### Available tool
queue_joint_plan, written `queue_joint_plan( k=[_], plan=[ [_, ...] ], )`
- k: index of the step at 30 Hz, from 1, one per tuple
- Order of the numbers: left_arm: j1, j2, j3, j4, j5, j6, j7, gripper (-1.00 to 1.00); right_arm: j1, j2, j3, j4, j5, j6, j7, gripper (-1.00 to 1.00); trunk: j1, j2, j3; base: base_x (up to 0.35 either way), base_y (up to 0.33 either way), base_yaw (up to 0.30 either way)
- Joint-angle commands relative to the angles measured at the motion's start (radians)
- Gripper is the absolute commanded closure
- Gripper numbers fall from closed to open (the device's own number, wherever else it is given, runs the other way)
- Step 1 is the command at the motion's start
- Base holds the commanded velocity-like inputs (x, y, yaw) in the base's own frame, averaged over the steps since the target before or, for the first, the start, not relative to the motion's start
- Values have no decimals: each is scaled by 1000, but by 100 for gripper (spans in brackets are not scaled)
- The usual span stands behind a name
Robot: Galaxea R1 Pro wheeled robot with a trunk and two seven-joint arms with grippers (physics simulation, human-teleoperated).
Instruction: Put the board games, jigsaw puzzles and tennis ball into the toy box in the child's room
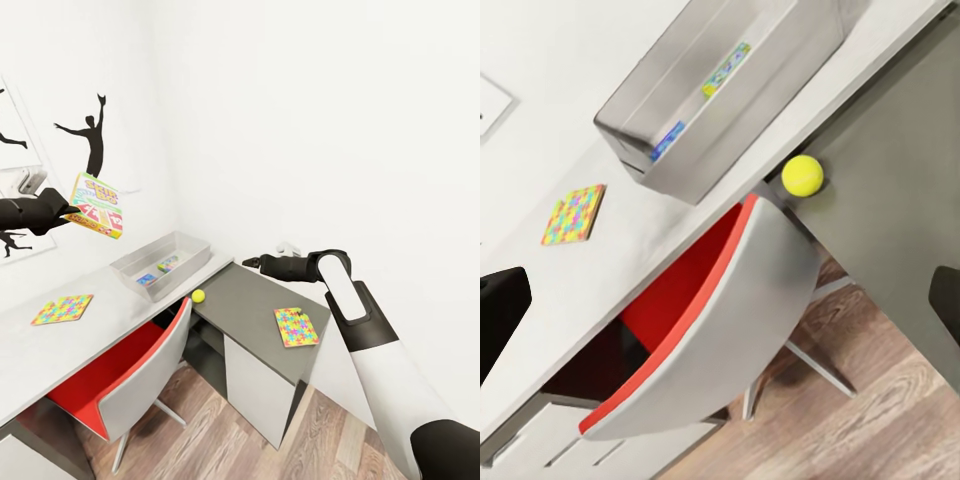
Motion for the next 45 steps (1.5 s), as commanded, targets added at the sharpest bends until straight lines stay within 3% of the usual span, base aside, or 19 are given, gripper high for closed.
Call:
queue_joint_plan(
  k=[1,8,12,15,18,24,25,26,28,33,45],
  plan=[
    [-1,0,1,0,8,5,10,100,-1,0,0,1,-9,2,-10,-100,1,-2,-2,135,137,0],
    [-1,2,0,1,10,35,0,100,-1,0,-3,7,-13,2,-10,-100,1,-2,-2,45,41,0],
    [-1,7,-13,4,20,50,-47,100,-1,0,-4,7,-15,2,-11,-100,1,-2,-2,3,3,0],
    [-1,19,-103,9,48,54,-129,100,-1,-3,-6,3,-16,2,-11,-100,1,-2,-2,0,0,0],
    [-2,51,-184,27,66,54,-218,100,-1,-10,-8,0,-17,2,-10,-100,1,-2,-2,0,0,0],
    [-2,114,-256,201,65,55,-458,100,1,-17,-8,-6,-17,2,-10,-100,1,-2,-2,0,0,0],
    [-3,132,-280,264,62,55,-538,100,3,-18,-7,-18,-18,2,-10,-100,1,-2,-2,0,0,0],
    [-3,141,-292,294,59,55,-581,100,4,-18,-7,-28,-18,2,-10,-100,1,-2,-2,0,0,0],
    [-3,152,-317,330,31,55,-638,100,6,-17,-6,-44,-18,2,-10,-100,1,-2,-2,0,0,0],
    [-3,154,-333,345,-31,55,-667,100,6,-15,-6,-52,-18,2,-10,-100,1,-2,-2,0,0,0],
    [-2,150,-337,355,-64,54,-671,100,12,-5,-6,-50,-13,2,-13,-100,1,-2,-1,64,26,-22]
  ],
)
